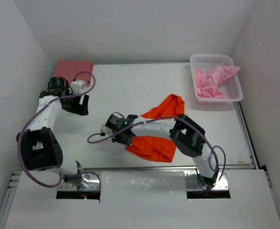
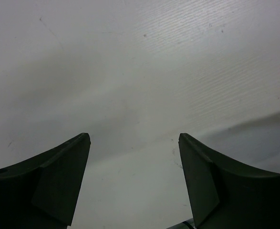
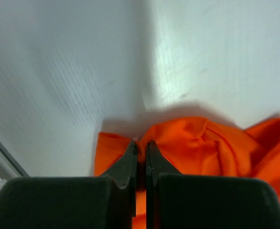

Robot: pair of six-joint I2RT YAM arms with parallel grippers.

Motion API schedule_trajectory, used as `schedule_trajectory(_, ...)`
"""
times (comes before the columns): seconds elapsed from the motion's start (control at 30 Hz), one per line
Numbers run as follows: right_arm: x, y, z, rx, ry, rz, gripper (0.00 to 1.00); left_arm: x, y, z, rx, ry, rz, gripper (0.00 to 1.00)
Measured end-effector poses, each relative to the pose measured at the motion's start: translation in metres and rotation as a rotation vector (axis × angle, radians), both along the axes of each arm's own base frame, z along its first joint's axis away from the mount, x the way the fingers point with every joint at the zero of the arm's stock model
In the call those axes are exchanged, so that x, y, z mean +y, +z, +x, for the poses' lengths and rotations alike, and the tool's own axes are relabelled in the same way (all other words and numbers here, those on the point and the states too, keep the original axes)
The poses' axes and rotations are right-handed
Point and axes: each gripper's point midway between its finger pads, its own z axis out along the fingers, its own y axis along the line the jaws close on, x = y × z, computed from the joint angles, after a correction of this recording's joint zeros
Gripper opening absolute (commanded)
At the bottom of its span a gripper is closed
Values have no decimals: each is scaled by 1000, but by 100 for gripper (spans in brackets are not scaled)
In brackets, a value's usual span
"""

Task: Fold and stack the t-shirts
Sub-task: Flatten out the tshirt

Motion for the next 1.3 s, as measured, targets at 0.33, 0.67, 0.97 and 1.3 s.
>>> schedule_trajectory(0.33,65,180,109,-213,-164,454,14,3,38,23,-96,-8,9,73)
schedule_trajectory(0.67,-24,96,65,-87,-296,360,10,-25,47,28,-107,-96,-49,74)
schedule_trajectory(0.97,-90,13,21,185,-567,431,69,-163,12,-41,-30,-562,-153,77)
schedule_trajectory(1.3,-130,54,9,142,-883,793,66,-258,-1,-85,-126,-982,-45,71)
